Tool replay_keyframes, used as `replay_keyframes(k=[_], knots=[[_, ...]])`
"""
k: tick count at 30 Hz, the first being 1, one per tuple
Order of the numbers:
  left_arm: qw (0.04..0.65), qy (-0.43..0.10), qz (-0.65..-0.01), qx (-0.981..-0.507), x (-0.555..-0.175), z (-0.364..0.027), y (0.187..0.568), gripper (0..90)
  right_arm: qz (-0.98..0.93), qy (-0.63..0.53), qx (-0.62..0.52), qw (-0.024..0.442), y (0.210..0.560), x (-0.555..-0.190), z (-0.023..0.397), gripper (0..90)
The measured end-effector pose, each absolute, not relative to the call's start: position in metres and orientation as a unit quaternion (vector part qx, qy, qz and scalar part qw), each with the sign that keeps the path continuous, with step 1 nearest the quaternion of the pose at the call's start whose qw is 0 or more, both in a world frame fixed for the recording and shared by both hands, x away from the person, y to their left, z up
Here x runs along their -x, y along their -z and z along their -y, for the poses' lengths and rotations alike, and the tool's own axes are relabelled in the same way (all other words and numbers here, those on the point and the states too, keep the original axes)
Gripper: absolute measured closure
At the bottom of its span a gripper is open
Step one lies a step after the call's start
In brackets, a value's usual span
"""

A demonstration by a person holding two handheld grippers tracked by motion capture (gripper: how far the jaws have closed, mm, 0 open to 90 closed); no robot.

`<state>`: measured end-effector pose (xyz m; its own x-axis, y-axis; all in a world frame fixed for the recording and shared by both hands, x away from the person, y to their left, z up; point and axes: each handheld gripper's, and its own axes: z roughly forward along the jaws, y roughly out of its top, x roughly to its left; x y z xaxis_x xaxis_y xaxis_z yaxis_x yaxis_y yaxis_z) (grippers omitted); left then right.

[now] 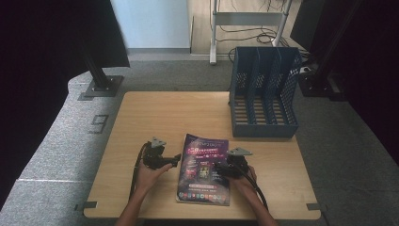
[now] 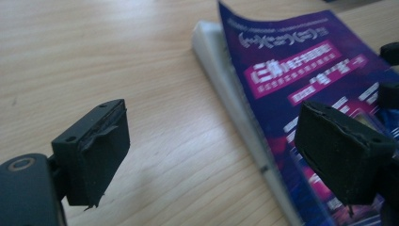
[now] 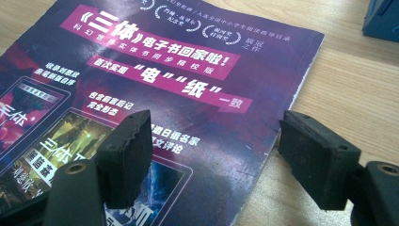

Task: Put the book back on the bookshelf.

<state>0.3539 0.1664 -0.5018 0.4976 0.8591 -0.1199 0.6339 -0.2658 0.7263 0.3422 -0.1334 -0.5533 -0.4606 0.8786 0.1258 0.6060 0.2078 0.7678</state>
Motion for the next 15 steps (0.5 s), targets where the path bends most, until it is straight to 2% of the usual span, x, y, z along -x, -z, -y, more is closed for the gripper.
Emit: replay_keyframes(k=[15], knots=[[0.365,-0.123,-0.473,-0.792,-0.368,-0.132,0.511,11.5,-0.758,-0.395,-0.49,0.172,0.553,-0.342,0.133,26.2]])
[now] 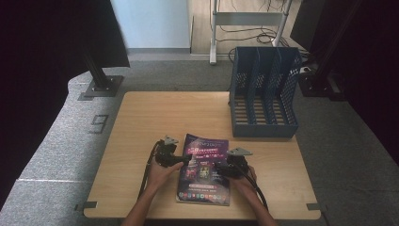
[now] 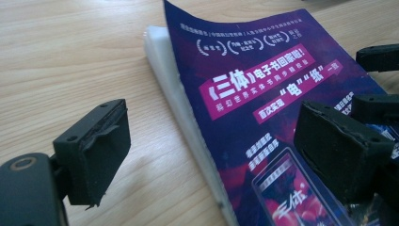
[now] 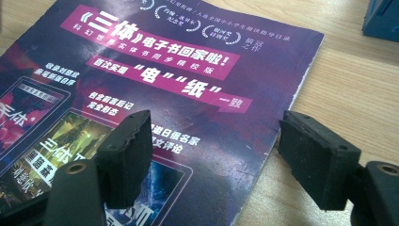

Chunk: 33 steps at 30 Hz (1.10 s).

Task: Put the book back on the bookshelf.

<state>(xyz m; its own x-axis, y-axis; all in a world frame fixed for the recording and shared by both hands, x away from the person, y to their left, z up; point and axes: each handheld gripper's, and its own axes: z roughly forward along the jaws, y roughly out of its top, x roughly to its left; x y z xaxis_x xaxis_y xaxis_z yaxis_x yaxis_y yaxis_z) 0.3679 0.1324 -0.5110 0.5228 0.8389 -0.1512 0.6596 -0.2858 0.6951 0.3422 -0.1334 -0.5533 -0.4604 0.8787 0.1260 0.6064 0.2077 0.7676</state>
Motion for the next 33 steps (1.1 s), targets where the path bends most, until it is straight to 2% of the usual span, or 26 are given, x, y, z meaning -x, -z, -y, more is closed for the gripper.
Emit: replay_keyframes(k=[20,33], knots=[[0.346,-0.091,-0.471,-0.807,-0.379,-0.107,0.533,10.5,-0.76,-0.395,-0.487,0.172,0.553,-0.343,0.134,25.8],[0.344,-0.077,-0.479,-0.804,-0.381,-0.11,0.538,9.8,-0.76,-0.395,-0.487,0.172,0.553,-0.343,0.134,25.8]])
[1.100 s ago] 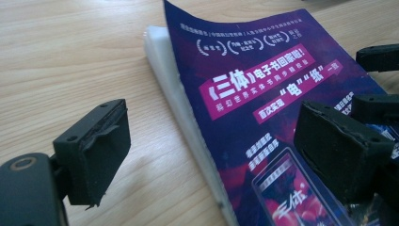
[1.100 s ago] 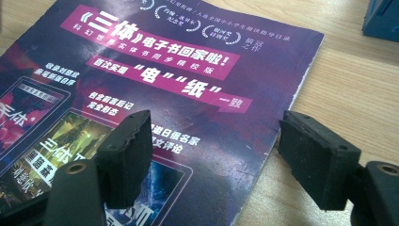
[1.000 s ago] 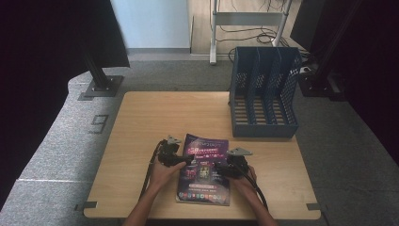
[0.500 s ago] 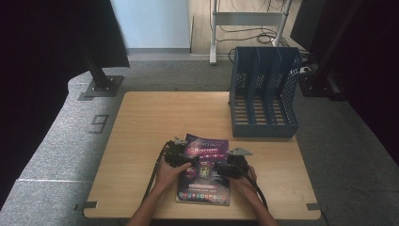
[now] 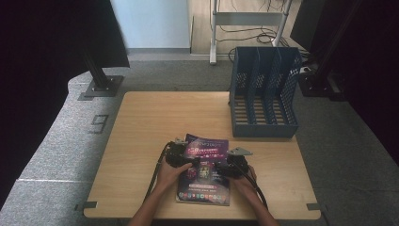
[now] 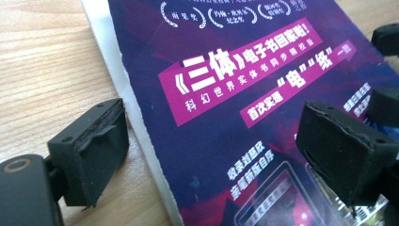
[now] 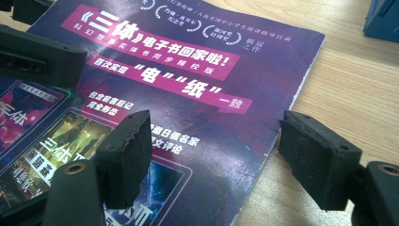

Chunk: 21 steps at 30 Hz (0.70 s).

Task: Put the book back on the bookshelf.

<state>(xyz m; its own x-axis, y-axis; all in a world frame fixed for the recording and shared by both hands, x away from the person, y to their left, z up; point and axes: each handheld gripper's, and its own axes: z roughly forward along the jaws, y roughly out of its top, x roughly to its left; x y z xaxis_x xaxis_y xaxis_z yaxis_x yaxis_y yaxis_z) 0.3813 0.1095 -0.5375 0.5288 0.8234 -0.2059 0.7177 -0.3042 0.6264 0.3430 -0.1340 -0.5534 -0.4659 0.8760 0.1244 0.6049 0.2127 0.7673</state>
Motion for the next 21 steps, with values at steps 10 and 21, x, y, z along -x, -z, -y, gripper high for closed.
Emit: replay_keyframes(k=[10,21], knots=[[0.367,-0.057,-0.497,-0.784,-0.382,-0.119,0.534,19.1,-0.76,-0.395,-0.487,0.172,0.553,-0.343,0.134,25.9],[0.415,-0.05,-0.477,-0.773,-0.373,-0.12,0.522,24.9,-0.759,-0.395,-0.489,0.172,0.553,-0.343,0.134,25.7]])
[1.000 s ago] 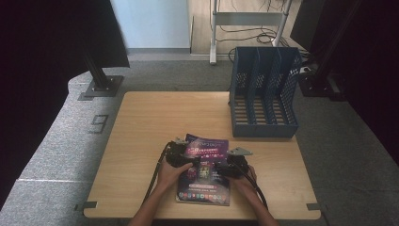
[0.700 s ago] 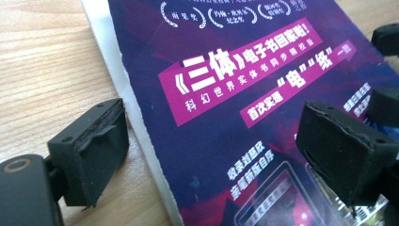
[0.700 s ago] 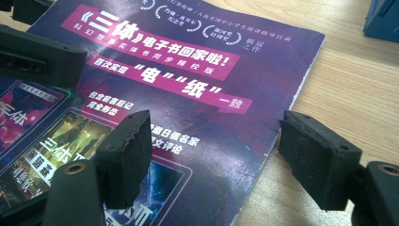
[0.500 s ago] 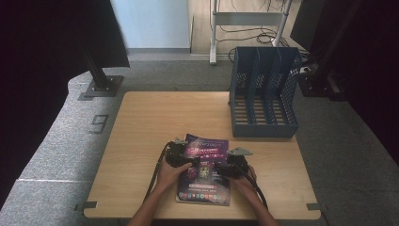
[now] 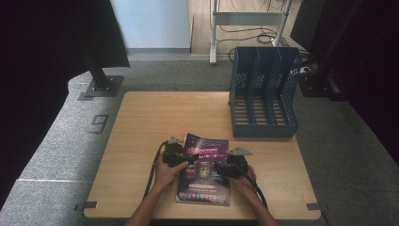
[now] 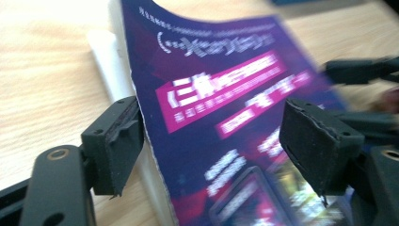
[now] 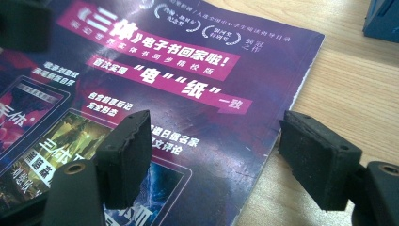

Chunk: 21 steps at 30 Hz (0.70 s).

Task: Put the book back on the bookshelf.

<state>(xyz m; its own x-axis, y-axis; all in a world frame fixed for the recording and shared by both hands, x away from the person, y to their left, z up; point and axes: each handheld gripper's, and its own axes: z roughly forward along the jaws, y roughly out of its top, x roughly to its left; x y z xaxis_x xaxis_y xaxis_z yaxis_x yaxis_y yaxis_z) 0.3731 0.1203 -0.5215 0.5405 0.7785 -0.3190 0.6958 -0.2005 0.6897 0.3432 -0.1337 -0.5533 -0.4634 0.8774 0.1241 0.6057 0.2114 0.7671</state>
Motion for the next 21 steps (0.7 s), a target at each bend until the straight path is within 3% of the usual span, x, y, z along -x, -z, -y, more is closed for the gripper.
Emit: replay_keyframes(k=[1,3,4,21], knots=[[0.439,-0.001,-0.466,-0.768,-0.374,-0.119,0.522,26.0,-0.759,-0.394,-0.489,0.172,0.553,-0.343,0.134,25.7],[0.434,-0.009,-0.464,-0.772,-0.373,-0.116,0.522,25.1,-0.759,-0.395,-0.489,0.172,0.553,-0.343,0.134,25.8],[0.413,-0.042,-0.46,-0.784,-0.372,-0.11,0.523,25.6,-0.759,-0.395,-0.489,0.172,0.553,-0.343,0.134,25.8],[0.368,-0.099,-0.446,-0.81,-0.377,-0.09,0.525,31.1,-0.759,-0.395,-0.488,0.171,0.553,-0.343,0.134,25.7]])
